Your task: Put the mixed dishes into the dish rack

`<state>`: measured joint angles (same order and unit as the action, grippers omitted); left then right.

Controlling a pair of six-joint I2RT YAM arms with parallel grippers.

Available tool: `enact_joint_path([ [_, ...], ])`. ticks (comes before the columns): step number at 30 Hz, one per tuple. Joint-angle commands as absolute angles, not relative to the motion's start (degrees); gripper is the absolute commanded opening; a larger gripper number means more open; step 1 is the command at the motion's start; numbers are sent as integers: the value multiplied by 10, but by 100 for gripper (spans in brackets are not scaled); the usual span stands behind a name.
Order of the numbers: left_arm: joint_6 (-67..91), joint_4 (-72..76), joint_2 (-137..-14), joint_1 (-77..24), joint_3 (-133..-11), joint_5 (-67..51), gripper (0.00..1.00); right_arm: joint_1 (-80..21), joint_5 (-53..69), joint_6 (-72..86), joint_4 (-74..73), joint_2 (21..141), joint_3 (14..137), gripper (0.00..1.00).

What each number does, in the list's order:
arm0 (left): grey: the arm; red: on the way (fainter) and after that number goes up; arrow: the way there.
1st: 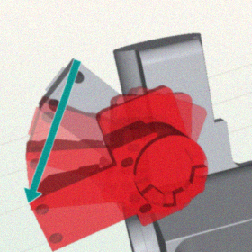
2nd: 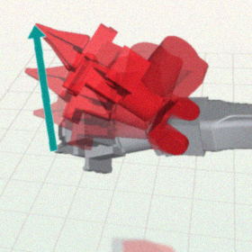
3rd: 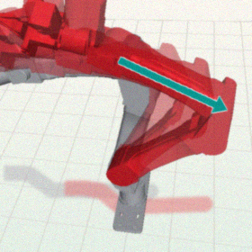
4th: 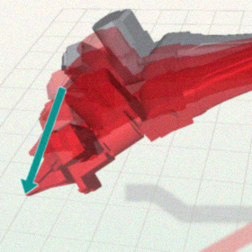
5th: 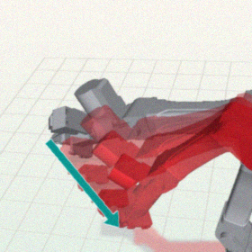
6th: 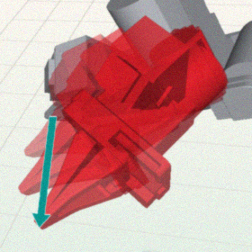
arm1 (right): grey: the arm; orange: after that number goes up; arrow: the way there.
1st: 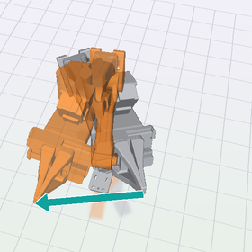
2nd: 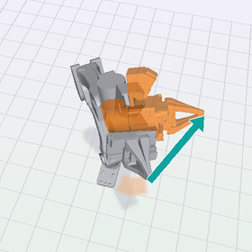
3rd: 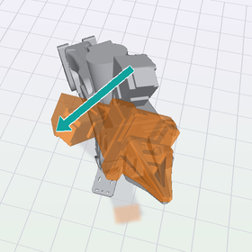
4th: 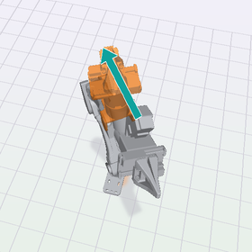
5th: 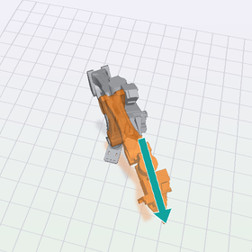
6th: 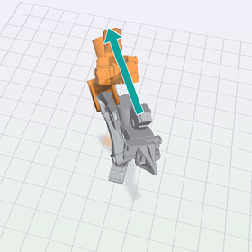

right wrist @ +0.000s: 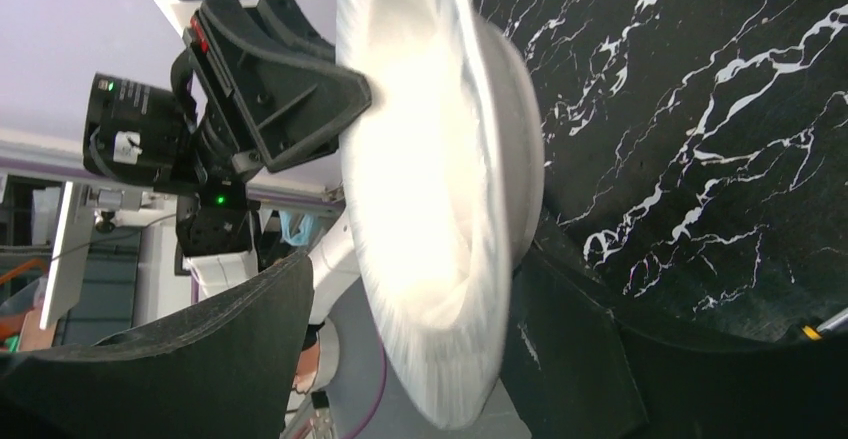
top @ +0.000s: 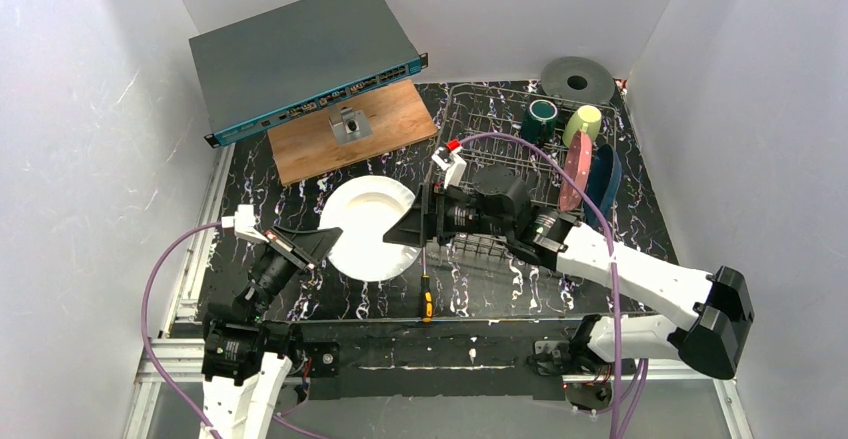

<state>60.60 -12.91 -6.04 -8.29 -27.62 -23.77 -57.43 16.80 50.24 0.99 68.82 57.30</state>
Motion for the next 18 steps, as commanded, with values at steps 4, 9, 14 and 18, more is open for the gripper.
enact_joint_path([
  [4,629,-89,-41,-83,-283,-253,0,-590,153,527,54,732,616,80],
  [9,630,-99,-33,-83,-282,-248,0,-592,137,528,52,718,607,61],
  [14,627,-99,-48,-82,-288,-255,0,-592,131,539,74,700,581,33],
  [18,630,-141,-62,-83,-298,-244,0,-592,121,544,64,702,580,1],
])
